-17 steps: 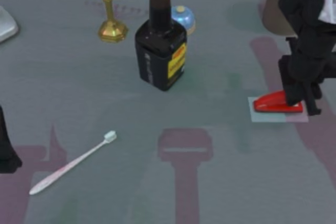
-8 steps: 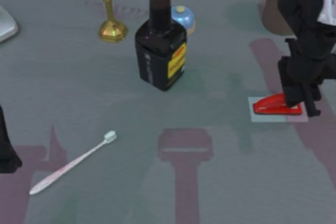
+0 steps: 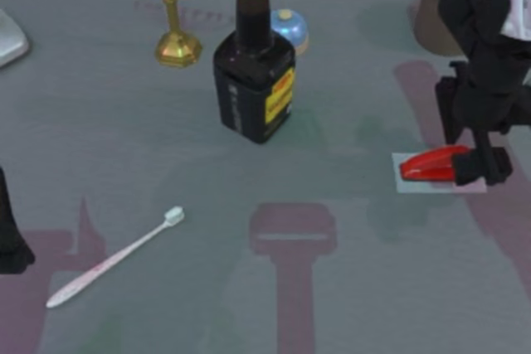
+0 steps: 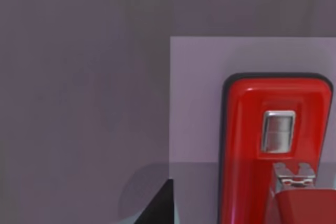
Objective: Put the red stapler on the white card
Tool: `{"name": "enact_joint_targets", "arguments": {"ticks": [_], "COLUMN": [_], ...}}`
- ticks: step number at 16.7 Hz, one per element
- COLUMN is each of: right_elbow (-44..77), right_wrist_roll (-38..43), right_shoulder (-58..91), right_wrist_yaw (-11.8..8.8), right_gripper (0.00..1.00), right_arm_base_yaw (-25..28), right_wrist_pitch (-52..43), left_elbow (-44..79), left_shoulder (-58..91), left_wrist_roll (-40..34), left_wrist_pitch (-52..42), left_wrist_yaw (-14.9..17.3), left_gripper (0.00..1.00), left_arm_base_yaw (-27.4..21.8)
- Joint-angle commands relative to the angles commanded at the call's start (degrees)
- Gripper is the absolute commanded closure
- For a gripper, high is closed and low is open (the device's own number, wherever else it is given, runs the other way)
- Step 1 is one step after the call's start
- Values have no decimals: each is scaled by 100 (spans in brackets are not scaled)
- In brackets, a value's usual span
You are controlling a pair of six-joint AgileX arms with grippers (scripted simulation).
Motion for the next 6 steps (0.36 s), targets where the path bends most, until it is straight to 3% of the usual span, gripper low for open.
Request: {"name": "enact_joint_targets", "arguments": {"ticks": [6], "right_elbow": [0], "right_wrist_roll": [0], "right_shoulder": [0], "right_wrist_yaw": [0], "right_gripper": [0], "right_arm_base_yaw": [0], "right_wrist_pitch": [0], "left_elbow": [0], "left_shoulder": [0], "left_wrist_roll": [0], "left_wrist_pitch": [0], "left_wrist_yaw": [0], "left_gripper": [0], "left_arm_base_yaw": [0]}}
